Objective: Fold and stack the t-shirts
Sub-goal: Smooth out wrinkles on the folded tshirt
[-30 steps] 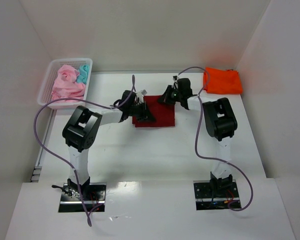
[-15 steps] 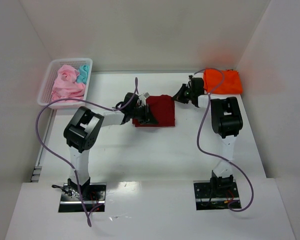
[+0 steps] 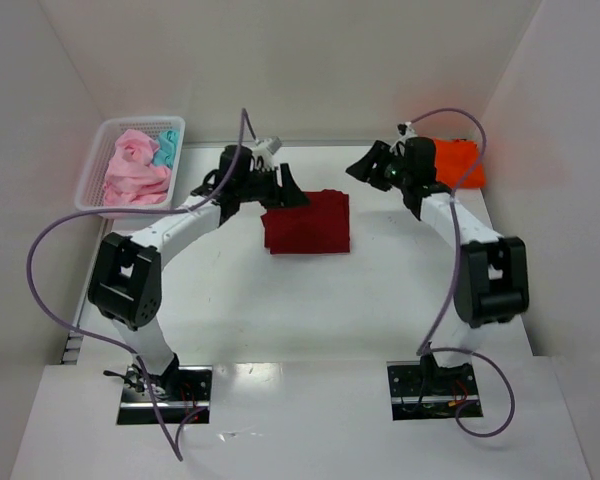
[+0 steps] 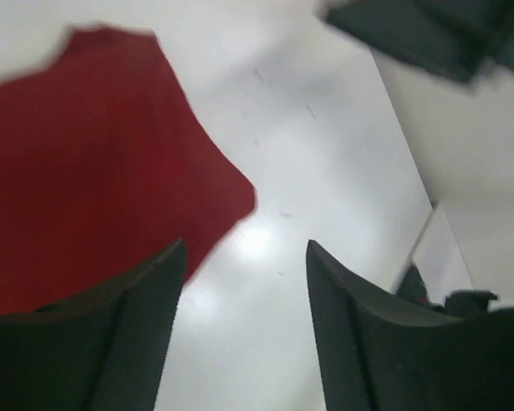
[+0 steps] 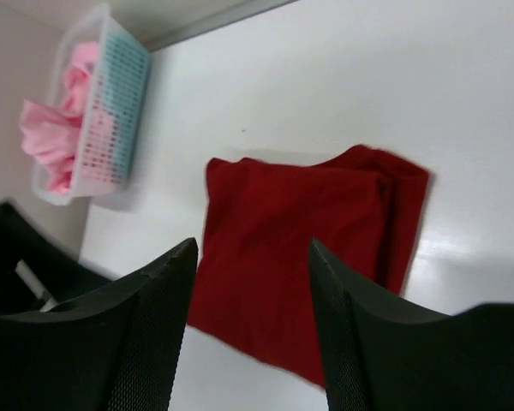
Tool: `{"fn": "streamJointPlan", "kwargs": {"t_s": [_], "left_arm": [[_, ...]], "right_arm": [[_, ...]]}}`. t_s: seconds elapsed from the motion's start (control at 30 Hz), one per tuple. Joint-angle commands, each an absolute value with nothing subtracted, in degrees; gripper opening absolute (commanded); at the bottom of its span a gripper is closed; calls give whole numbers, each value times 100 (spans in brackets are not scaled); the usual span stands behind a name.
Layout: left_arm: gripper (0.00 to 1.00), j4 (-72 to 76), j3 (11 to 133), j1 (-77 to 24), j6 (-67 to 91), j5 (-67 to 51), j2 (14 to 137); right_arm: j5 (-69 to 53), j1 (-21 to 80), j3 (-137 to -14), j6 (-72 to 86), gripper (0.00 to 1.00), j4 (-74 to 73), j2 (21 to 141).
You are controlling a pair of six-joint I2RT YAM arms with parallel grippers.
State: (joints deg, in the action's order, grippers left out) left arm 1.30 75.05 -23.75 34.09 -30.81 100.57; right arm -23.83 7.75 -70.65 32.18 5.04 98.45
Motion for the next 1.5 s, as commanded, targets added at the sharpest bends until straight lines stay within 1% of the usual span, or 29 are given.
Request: {"fn": "streamJointPlan", "kwargs": {"t_s": [0.0, 0.03, 0.07, 0.13, 0.17, 0.2, 0.27, 0.43, 0.6, 0.77, 0.8, 0.83, 0.97, 1.0, 1.13, 1.43, 1.47], "left_arm": [[67, 26, 7856, -1917, 2954, -3225, 10309], [67, 26, 7962, -1916, 2953, -3278, 10414], [67, 26, 8085, -1855, 2953, -3278, 10633], [67, -52, 8531, -1854, 2690, -3568, 11028], [67, -122, 8682, -1854, 2689, -3568, 11152], [67, -184, 8814, -1854, 2594, -3681, 11275], [67, -272, 9069, -1854, 2453, -3683, 11626], [69, -580, 9816, -1907, 2320, -3928, 12251], [69, -641, 10203, -2038, 2197, -4157, 12532], [61, -834, 10476, -2153, 2065, -4104, 12875], [59, -835, 10477, -2153, 2065, -4104, 12876], [59, -835, 10477, -2153, 2065, -4035, 12876], [52, -887, 10424, -2153, 2004, -3701, 12929], [52, -888, 10424, -2153, 2004, -3622, 12929], [52, -958, 10424, -2153, 1942, -3350, 12929], [52, -958, 10608, -1995, 2145, -3296, 13148], [55, -958, 10608, -1995, 2145, -3296, 13148]], "right_arm": [[-2084, 817, -5988, 3523, 61, 579, 8872], [-2005, 817, -5463, 3524, 61, 580, 8712], [-1917, 817, -5267, 3655, 59, 580, 8579], [-1846, 870, -4811, 3726, 52, 466, 8255], [-1793, 870, -4686, 3796, 45, 466, 8149], [-1741, 948, -4563, 3797, 42, 466, 8052], [-1417, 1186, -4316, 3858, 41, 580, 7902], [-1362, 1397, -4315, 3858, 41, 686, 8094], [-1310, 1459, -4263, 3911, 32, 1053, 8489], [-1371, 1459, -4508, 3797, 24, 1178, 9122], [-1449, 1459, -4578, 3797, 24, 1178, 9236], [-1450, 1520, -4692, 3797, 23, 1178, 9437], [-1503, 1573, -4878, 3735, 16, 1178, 9703], [-1503, 1573, -4939, 3735, 14, 1108, 9764], [-1450, 1573, -4861, 3735, 12, 976, 9765], [-1222, 1573, -4368, 3735, 6, 756, 9168], [-1169, 1573, -4307, 3735, 4, 756, 9167]]}}
